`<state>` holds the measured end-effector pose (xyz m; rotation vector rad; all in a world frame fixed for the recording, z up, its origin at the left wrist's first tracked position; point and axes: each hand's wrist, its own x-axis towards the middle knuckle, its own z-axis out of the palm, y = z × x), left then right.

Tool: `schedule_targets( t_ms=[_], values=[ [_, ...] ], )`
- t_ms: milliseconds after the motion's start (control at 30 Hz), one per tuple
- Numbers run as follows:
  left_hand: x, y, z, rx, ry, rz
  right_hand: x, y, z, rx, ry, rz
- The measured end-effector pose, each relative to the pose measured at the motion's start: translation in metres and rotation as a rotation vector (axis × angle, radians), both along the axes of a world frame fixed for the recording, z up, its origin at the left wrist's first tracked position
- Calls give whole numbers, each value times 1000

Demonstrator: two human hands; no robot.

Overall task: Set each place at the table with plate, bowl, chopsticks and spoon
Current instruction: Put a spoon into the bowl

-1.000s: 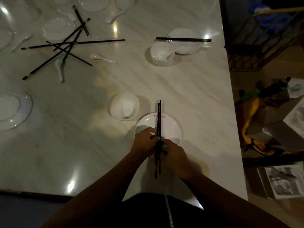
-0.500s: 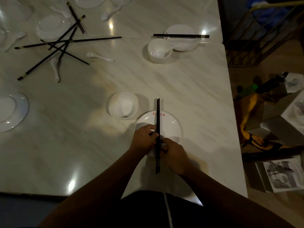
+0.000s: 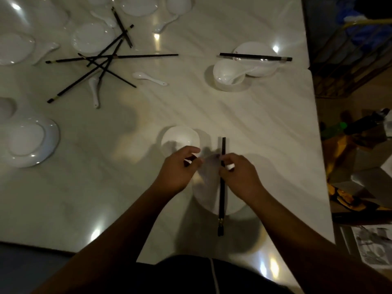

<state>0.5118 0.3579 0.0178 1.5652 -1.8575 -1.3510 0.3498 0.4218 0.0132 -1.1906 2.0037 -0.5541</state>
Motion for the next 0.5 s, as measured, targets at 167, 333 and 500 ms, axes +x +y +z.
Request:
schedule_targets(
  t_ms=[167,333,500],
  values=[
    [69,-76,-1,-120,-20,108,40,-94,13,-126,-11,31],
    [125,-159,-23,-156,-215,44,79,-193,0,-134,48,95],
    [152,-221,-68,-272,-450,-240,98,-283,-39,-54,168,77]
  ],
)
